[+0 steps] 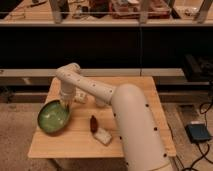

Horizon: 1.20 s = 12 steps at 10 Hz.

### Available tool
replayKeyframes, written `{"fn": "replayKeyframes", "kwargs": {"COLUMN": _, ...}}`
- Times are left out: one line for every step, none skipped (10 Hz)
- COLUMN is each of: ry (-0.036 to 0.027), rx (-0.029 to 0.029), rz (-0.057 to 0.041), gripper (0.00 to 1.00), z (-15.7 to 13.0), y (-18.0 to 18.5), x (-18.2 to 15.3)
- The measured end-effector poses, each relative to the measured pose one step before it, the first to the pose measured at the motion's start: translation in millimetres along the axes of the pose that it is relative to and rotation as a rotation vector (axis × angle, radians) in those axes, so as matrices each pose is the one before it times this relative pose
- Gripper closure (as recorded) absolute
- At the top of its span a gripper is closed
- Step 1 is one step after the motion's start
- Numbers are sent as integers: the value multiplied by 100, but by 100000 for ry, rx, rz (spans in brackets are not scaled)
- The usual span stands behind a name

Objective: Drag the ceramic bowl in a circle

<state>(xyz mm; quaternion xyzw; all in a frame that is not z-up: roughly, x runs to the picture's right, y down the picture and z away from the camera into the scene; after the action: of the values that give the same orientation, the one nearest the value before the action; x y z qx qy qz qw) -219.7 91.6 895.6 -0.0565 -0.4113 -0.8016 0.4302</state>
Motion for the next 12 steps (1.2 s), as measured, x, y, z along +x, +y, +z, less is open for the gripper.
{"fn": "replayKeyframes", "kwargs": {"ry": 817, "rx": 200, "rz": 2071, "gripper": 100, "z": -184, "y": 986, "x": -675}}
{"fn": "replayKeyframes", "kwargs": {"ry": 583, "rx": 158, "rz": 2168, "gripper": 100, "z": -68, "y": 895, "x": -757}}
{"fn": "replayKeyframes", "kwargs": {"ry": 1044, "rx": -83, "rz": 3786, "gripper": 100, "z": -365, "y": 1593, "x": -1301}}
{"fn": "replayKeyframes", "kwargs": {"ry": 745, "rx": -253, "rz": 2694, "gripper": 100, "z": -256, "y": 1048, "x": -805}}
{"fn": "replayKeyframes", "kwargs": {"ry": 500, "rx": -81, "rz": 1935, "gripper": 100, "z": -68, "y": 484, "x": -610}}
{"fn": "replayKeyframes", "kwargs": {"ry": 203, "rx": -307, "rz": 1327, "gripper": 100, "z": 38, "y": 260, "x": -621}}
{"fn": "replayKeyframes", "kwargs": {"ry": 351, "rx": -782, "rz": 1335, "gripper": 100, "z": 33, "y": 328, "x": -869}}
{"fn": "replayKeyframes", "kwargs": {"ry": 466, "rx": -1013, "rz": 781, "gripper": 100, "z": -22, "y": 165, "x": -885}}
{"fn": "replayKeyframes", "kwargs": {"ry": 831, "rx": -1915, "rz": 726, "gripper": 100, "z": -89, "y": -30, "x": -1585}}
{"fn": "replayKeyframes", "kwargs": {"ry": 1015, "rx": -1895, "rz": 155, "gripper": 100, "z": -190, "y": -369, "x": -1471}}
{"fn": "replayKeyframes", "kwargs": {"ry": 481, "rx": -711, "rz": 391, "gripper": 100, "z": -121, "y": -287, "x": -1104}}
{"fn": "replayKeyframes", "kwargs": {"ry": 757, "rx": -950, "rz": 839, "gripper": 100, "z": -276, "y": -205, "x": -1710}}
